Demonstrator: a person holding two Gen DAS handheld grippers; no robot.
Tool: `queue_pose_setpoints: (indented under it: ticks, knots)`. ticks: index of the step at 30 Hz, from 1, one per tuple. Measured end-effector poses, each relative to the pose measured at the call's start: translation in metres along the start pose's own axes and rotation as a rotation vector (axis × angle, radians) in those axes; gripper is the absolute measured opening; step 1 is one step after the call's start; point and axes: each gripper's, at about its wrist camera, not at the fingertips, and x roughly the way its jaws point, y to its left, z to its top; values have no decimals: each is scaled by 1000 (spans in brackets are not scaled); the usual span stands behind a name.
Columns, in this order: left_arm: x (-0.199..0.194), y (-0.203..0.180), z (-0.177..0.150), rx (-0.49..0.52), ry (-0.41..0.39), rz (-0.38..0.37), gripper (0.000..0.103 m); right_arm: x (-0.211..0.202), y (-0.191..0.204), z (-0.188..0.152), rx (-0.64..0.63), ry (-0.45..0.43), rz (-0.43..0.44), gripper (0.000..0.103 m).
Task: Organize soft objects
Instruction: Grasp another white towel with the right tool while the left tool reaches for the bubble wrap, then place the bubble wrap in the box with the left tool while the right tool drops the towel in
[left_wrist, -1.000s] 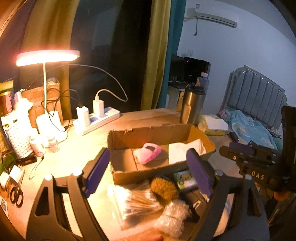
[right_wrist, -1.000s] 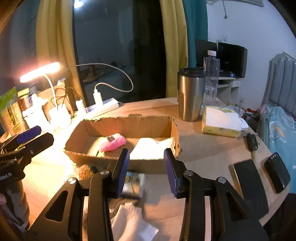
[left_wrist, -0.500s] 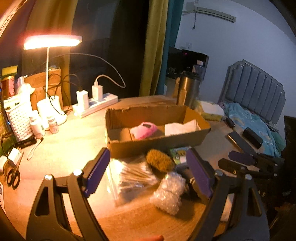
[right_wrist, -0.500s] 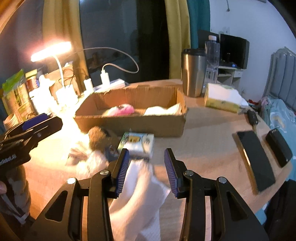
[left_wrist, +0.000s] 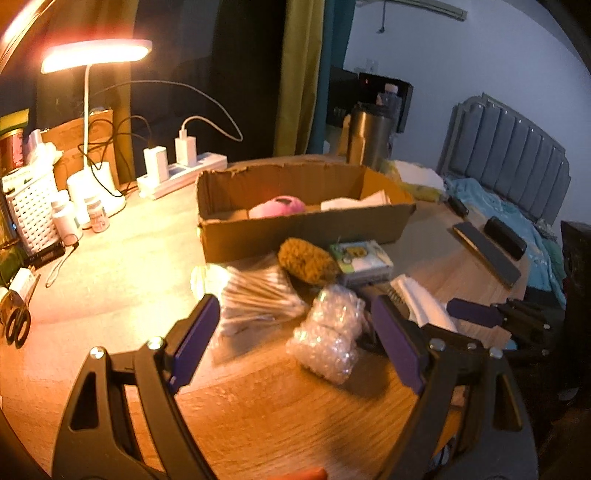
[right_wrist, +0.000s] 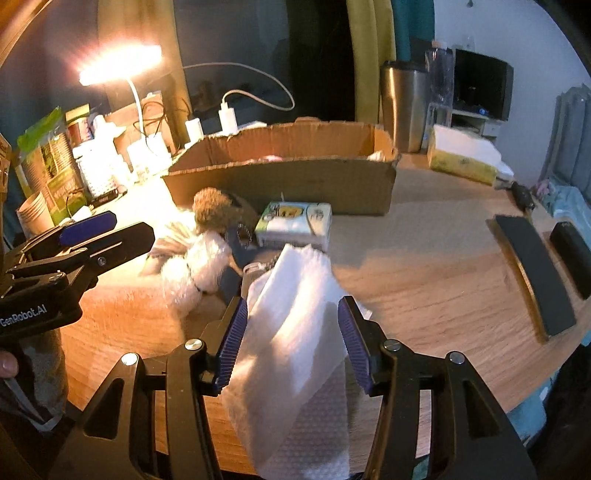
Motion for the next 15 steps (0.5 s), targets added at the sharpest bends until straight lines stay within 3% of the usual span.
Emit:
queue_pose_setpoints:
  ticks: [9,13,15]
  knots:
    - [28,-17,-7,37,85,43,85,10,-15,-11,18,23,63,51]
    - [39,-23,-9,58,120,67,84,11,-24,-15,33,14,94,19]
    - [44,-24,-11,62,131,80,83,9,-32,-17,52,2,115,15]
